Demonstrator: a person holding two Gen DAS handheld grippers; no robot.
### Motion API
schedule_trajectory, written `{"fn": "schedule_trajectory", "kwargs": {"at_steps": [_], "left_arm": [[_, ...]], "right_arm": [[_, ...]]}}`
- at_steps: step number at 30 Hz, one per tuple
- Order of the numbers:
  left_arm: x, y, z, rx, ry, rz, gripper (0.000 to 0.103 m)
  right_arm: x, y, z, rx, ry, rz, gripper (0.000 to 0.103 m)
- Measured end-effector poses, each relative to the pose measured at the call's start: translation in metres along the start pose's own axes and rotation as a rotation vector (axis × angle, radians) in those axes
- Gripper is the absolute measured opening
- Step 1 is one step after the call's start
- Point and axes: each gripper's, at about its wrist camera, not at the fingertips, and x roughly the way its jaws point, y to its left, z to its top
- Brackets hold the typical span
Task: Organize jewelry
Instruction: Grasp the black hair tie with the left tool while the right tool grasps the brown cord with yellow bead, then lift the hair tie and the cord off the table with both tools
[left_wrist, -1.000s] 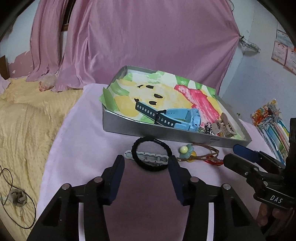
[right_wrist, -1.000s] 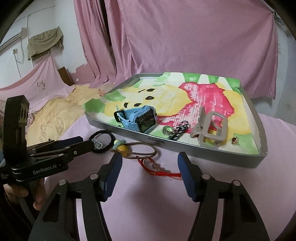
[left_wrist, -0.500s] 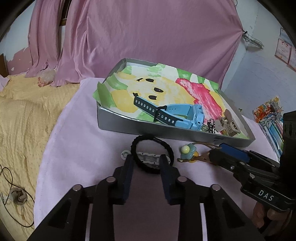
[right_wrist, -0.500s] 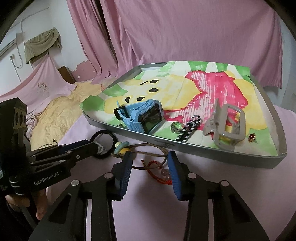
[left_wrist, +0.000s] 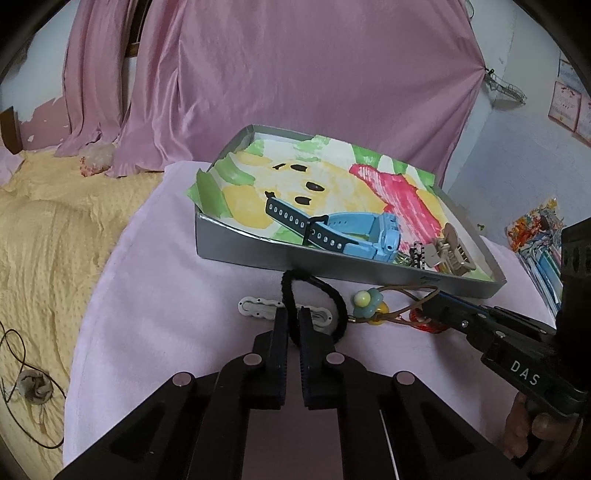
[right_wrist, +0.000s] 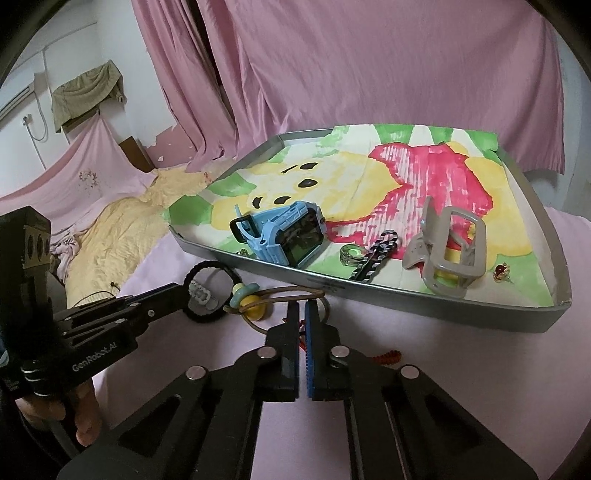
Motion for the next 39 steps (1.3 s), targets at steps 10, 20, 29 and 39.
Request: {"fn": "schedule_trajectory", "kwargs": {"at_steps": [10,20,29,39], "left_arm": [[-0.012,-0.004,-0.004,0.005,-0.028,-0.013,0.005],[-0.015,-0.01,-0.006,0.013,-0.03,-0.021,0.005],[-0.014,-0.01,-0.008,0.008,-0.024,-0.022,0.005],[-0.011,-0.009,-0.007,0.002,-0.02,-0.021,0.005]], "right_arm": [[-0.008,-0.004,-0.004,-0.003,-0.016,-0.017,0.002],[-0.002,0.004,-0.005,-0.043,0.021,-0.037,0.003],[-0.003,0.006,-0.004,-0.07,0.022,-0.075,0.022],[0.002,0.011,-0.001,-0.086,0.026,-0.073,0.03]]}}
